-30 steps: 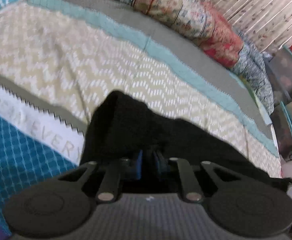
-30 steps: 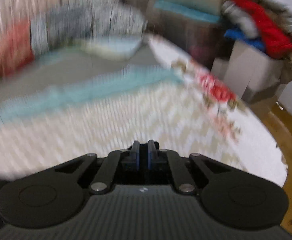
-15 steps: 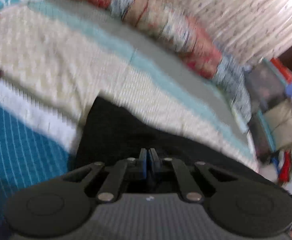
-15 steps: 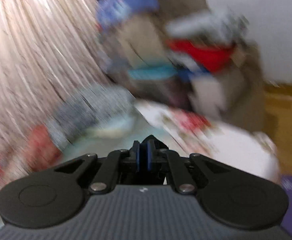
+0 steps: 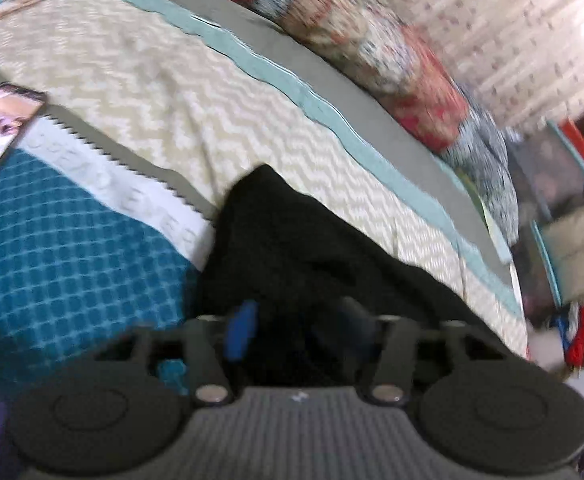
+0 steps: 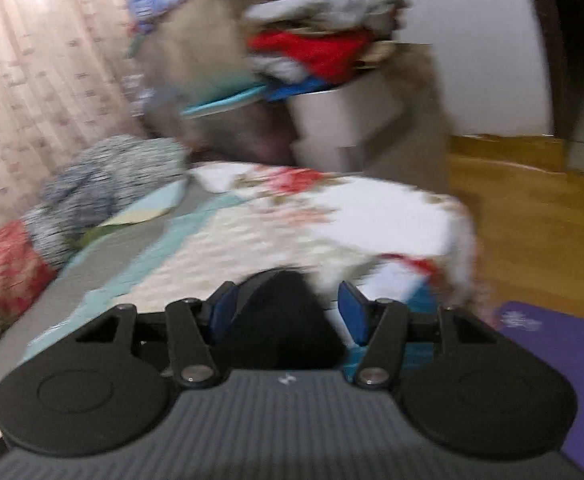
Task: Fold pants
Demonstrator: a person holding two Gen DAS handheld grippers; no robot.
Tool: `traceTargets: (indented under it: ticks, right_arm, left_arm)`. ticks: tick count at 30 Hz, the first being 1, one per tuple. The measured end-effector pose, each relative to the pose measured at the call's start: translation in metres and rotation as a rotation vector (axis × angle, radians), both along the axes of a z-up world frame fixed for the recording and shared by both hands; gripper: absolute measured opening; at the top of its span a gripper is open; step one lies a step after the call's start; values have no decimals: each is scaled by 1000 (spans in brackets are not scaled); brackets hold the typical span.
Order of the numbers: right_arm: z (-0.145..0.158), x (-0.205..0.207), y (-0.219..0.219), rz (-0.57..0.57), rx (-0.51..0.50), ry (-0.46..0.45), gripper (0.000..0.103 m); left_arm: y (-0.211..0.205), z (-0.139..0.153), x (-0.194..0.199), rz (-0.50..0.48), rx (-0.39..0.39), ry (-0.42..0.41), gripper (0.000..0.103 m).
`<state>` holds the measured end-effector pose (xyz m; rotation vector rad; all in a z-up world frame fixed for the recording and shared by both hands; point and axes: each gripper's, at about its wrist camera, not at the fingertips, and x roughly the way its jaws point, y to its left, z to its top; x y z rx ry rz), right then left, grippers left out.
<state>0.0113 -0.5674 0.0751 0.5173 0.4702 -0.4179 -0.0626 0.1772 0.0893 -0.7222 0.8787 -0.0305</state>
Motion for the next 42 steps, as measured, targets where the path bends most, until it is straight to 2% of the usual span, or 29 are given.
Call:
traceTargets:
  ticks: [3,5,8,9,10,11,12,13,14,16,17,18,19,21,22,23,24,26,27,28,29,30,31,33,35,38,40,42]
  right_arm:
    - [1,16,39,146,49,-16,59]
    - [-3,36,79,297,85,1,59]
    - [-11,63,153,579,123,54,59]
    - [-10,68,179,670,110,67,59]
    - [-9,72,206,761,87,72,59]
    - [-7,75,237,859,65,73,59]
    - [-6,79,265,957,51,75,59]
    - [-5,82,294,1047,44,75,59]
    - [-6,85,316,1112,39,77,59]
    - [-13,93,361,1228,38,100,57]
    - [-20,96,379,1273,39,129,52]
    - [-29,97,397,1317,41,182,44]
    - [-40,97,414,1372,50,256,26]
    - [-53,82,434,1469,27,343,23]
    - [-56,71,440,1505,-35,331,23]
    - [-53,62,441,1520,-79,302,25]
    - [-50,61,442,1527,-81,300,25]
    - [-44,68,434,1513,-22,307,25]
    - [-41,70,431,1506,-3,300,25]
    - [-38,69,431,1496,-2,288,25]
    - [-33,68,432,1489,-14,271,26]
    - [-28,65,433,1484,-24,251,26]
    - [-23,63,432,1476,-29,226,27]
    - [-14,65,434,1451,-20,182,27]
    - [-15,70,438,1419,-10,145,28]
    - [-22,75,435,1340,-8,131,28]
    - [-35,81,431,1294,5,177,28]
    - [-57,86,438,1274,19,285,28]
  left_arm:
    - [5,-10,-1,13,-31,33,55]
    - [3,-18,2,4,-60,54,57]
    - [0,-25,8,-13,-85,56,69]
    - [-3,-26,12,-13,-90,54,75]
    - [-4,-28,15,-13,-101,52,75]
    - [-5,-30,18,-13,-110,50,73]
    - [-5,-33,21,-15,-117,48,55]
    - [-7,-36,24,-21,-118,56,31]
    - [-7,-39,27,-28,-118,71,25]
    - [-7,-40,24,-26,-110,68,19]
    - [-8,-35,19,-35,-87,45,18]
    - [-8,-28,12,-45,-62,13,17]
    - [-7,-20,3,-58,-40,-21,17]
    - [-5,-5,-18,-95,3,-94,17]
    - [-5,-2,-27,-122,20,-110,17]
    - [-7,-4,-33,-138,37,-108,18]
    - [-9,-10,-38,-147,65,-88,22]
    - [-11,-30,-39,-132,115,23,27]
    - [-8,-41,-39,-110,87,65,34]
    - [-2,-45,-40,-90,35,65,36]
    - [4,-44,-41,-66,-23,48,38]
    - [9,-41,-42,-51,-52,28,47]
    - [14,-35,-44,-26,-65,-9,61]
    - [22,-24,-43,16,-54,-50,68]
    - [29,-15,-39,39,-65,-91,68]
    - [32,-5,-36,54,-134,-168,67]
    - [25,-2,-26,19,-177,-198,66]
    - [7,0,-13,-33,-164,-184,65]
